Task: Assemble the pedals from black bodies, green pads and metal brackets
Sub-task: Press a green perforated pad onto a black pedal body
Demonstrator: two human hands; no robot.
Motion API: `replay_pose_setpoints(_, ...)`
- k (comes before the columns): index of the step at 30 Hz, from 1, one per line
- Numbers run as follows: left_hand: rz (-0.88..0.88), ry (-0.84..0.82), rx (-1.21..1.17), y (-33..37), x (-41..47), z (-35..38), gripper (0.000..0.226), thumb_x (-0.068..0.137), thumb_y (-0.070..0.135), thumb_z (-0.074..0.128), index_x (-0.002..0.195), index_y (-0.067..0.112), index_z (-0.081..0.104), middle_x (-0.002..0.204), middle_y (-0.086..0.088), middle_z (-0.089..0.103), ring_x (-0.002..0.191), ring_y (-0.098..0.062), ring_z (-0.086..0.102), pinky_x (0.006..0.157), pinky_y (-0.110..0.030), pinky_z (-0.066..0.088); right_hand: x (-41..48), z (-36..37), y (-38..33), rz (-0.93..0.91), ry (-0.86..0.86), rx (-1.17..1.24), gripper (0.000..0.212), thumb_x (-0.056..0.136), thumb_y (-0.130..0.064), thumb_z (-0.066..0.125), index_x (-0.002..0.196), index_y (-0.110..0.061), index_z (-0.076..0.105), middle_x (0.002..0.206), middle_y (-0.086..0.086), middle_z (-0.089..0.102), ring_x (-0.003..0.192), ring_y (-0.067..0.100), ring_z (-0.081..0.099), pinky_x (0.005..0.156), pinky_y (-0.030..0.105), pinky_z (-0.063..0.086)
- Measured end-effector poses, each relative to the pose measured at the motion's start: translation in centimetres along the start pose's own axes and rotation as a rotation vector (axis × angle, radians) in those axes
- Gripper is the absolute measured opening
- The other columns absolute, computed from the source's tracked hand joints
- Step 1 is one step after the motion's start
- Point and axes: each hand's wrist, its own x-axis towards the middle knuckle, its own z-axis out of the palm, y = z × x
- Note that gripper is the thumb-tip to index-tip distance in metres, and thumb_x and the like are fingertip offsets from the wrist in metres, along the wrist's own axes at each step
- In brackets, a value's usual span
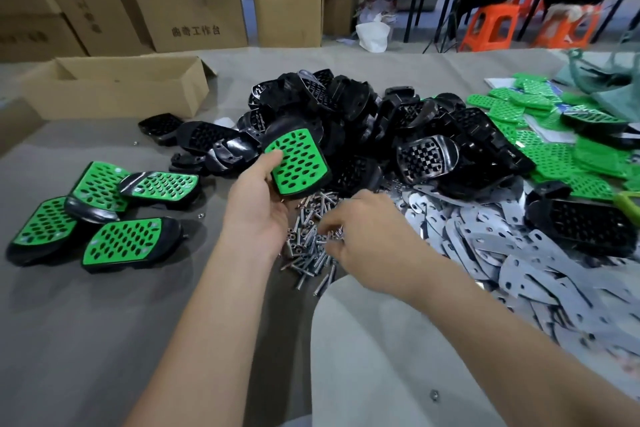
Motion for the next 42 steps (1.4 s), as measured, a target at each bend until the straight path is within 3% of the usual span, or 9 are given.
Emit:
replay_pose_setpoints(8,0.145,-0.133,0.235,-0.5,-0.2,0.1,0.028,0.096,0.0,0.06,0.107,0.021,0.074,0.105,-0.004,0.079,0.092,-0.021,0.075,0.078,-0.041,0.063,-0.6,1.2,-0.5,-0.006,0.143,-0.007,0.013,0.088,-0.018,0.064,0.079,-0.028,0.068,0.083,-0.01,0.059,0.087,0.015,0.045,0.084,0.03,0.033)
replay_pose_setpoints(11,0.193,-0.165,0.278,-0.7,-0.6,0.3,0.035,0.09,-0.006,0.064,0.108,0.022,0.075,0.105,-0.005,0.079,0.099,-0.024,0.073,0.086,-0.047,0.06,-1.0,0.1,0.5,0.136,0.232,0.194,0.015,0.09,-0.017,0.067,0.079,-0.027,0.067,0.079,-0.01,0.059,0.075,0.012,0.052,0.071,0.033,0.04)
replay_pose_setpoints(14,0.206,-0.216,0.305,-0.9,-1.0,0.6,0.037,0.087,-0.009,0.067,0.108,0.021,0.075,0.101,-0.005,0.08,0.093,-0.021,0.075,0.073,-0.038,0.064,-1.0,-0.9,1.8,0.23,0.334,0.38,0.019,0.089,-0.011,0.069,0.082,-0.029,0.067,0.069,-0.01,0.062,0.057,0.005,0.056,0.056,0.022,0.046)
replay_pose_setpoints(19,0.183,-0.257,0.349,-1.5,-1.2,1.0,0.041,0.08,-0.002,0.07,0.117,0.016,0.074,0.107,-0.011,0.079,0.095,-0.025,0.076,0.079,-0.043,0.063,-1.1,-1.7,3.1,0.255,0.382,0.455,0.025,0.086,-0.009,0.071,0.087,-0.033,0.067,0.066,-0.019,0.064,0.057,0.006,0.058,0.06,0.026,0.051)
replay_pose_setpoints(22,0.137,-0.257,0.334,-1.9,-1.3,1.3,0.051,0.07,0.011,0.073,0.121,0.01,0.072,0.11,-0.013,0.078,0.099,-0.032,0.076,0.08,-0.045,0.064,-1.2,-2.1,3.3,0.266,0.47,0.666,0.024,0.08,-0.01,0.078,0.084,-0.032,0.07,0.065,-0.011,0.071,0.056,0.011,0.068,0.061,0.038,0.06)
replay_pose_setpoints(25,0.142,-0.263,0.342,-2.3,-1.4,1.5,0.045,0.073,0.009,0.074,0.118,0.01,0.073,0.108,-0.013,0.078,0.098,-0.031,0.077,0.076,-0.041,0.065,-1.3,-2.6,3.4,0.264,0.582,0.833,0.019,0.077,-0.013,0.085,0.075,-0.027,0.072,0.063,-0.004,0.071,0.054,0.014,0.068,0.053,0.032,0.058)
replay_pose_setpoints(30,0.464,-0.221,0.603,-3.6,-2.3,2.1,0.044,0.082,-0.004,0.075,0.114,0.026,0.078,0.096,-0.001,0.081,0.092,-0.022,0.078,0.077,-0.039,0.064,-1.3,-3.1,3.4,0.241,0.606,0.977,0.024,0.078,0.0,0.082,0.073,-0.021,0.072,0.066,0.001,0.073,0.061,0.019,0.074,0.057,0.027,0.059)
replay_pose_setpoints(33,0.692,-0.211,0.771,-4.7,-3.7,2.9,0.056,0.08,0.003,0.076,0.113,0.049,0.074,0.093,0.021,0.078,0.087,-0.003,0.076,0.073,-0.022,0.062,-1.2,-2.8,3.0,0.243,0.593,0.957,0.026,0.079,0.006,0.078,0.073,-0.018,0.072,0.065,0.001,0.073,0.06,0.018,0.074,0.06,0.032,0.062)
replay_pose_setpoints(42,0.768,-0.204,0.871,-5.9,-4.2,3.0,0.058,0.081,0.013,0.08,0.13,0.04,0.068,0.1,0.03,0.075,0.09,0.004,0.074,0.079,-0.018,0.059,-1.2,-2.9,3.0,0.182,0.673,0.921,0.024,0.076,0.009,0.079,0.072,-0.013,0.073,0.067,-0.002,0.073,0.061,0.017,0.072,0.061,0.025,0.059)
